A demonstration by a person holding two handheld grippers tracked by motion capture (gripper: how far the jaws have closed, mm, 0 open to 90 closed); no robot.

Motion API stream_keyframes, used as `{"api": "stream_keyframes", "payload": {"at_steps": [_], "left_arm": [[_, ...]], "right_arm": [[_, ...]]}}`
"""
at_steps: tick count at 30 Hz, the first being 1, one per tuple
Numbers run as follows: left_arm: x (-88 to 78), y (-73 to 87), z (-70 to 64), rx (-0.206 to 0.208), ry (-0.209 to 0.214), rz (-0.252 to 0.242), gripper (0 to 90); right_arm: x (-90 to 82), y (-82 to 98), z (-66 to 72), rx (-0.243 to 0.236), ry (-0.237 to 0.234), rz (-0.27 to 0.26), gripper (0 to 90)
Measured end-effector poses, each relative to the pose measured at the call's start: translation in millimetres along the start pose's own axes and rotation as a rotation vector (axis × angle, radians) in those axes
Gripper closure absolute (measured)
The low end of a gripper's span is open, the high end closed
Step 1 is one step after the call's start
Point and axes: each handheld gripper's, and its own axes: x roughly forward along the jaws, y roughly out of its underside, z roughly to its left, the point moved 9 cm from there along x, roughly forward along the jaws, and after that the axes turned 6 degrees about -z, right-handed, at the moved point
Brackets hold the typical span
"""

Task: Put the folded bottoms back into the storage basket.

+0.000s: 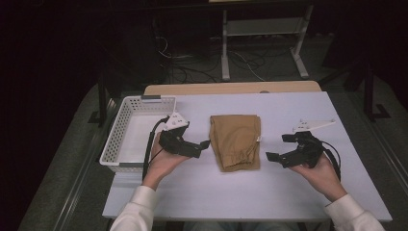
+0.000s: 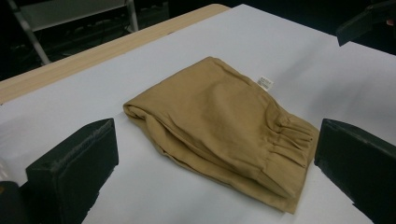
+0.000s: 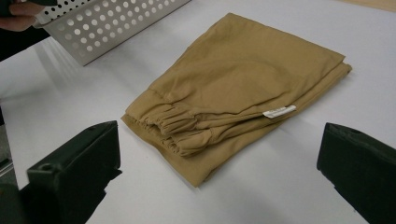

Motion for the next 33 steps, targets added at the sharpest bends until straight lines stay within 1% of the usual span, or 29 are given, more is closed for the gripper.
{"api": "stream_keyframes", "payload": {"at_steps": [5, 7, 10, 13, 18, 22, 27, 33], "left_arm": [[4.2, -2.2, 5.6, -0.016, -0.008, -0.007, 0.3], [6.1, -3.6, 7.5, -0.021, -0.008, -0.013, 0.3], [8.9, -4.6, 8.3, -0.036, -0.005, -0.022, 0.3], [12.6, -2.9, 9.3, -0.032, -0.006, -0.010, 0.3], [16.8, -1.7, 12.4, -0.043, -0.010, -0.009, 0.3], [19.6, 0.2, 15.4, -0.048, -0.016, -0.003, 0.3], [25.9, 3.6, 21.1, -0.059, -0.028, 0.009, 0.3], [31.1, 3.5, 26.7, -0.072, -0.037, 0.010, 0.3]], "right_arm": [[5.6, -1.6, 0.6, -0.001, -0.005, 0.005, 0.0], [10.1, -2.3, 0.7, -0.002, -0.011, 0.005, 0.0], [11.9, -3.1, 1.0, 0.003, -0.013, 0.000, 0.0], [14.2, -3.9, 0.2, 0.006, -0.017, -0.005, 0.0], [16.6, -3.7, -1.4, 0.007, -0.013, -0.004, 0.0], [19.5, -3.7, -2.0, 0.023, -0.023, -0.007, 0.0], [25.3, -0.8, -6.1, 0.022, -0.013, 0.006, 0.0], [32.1, 2.1, -10.4, 0.037, -0.011, 0.012, 0.0]]}}
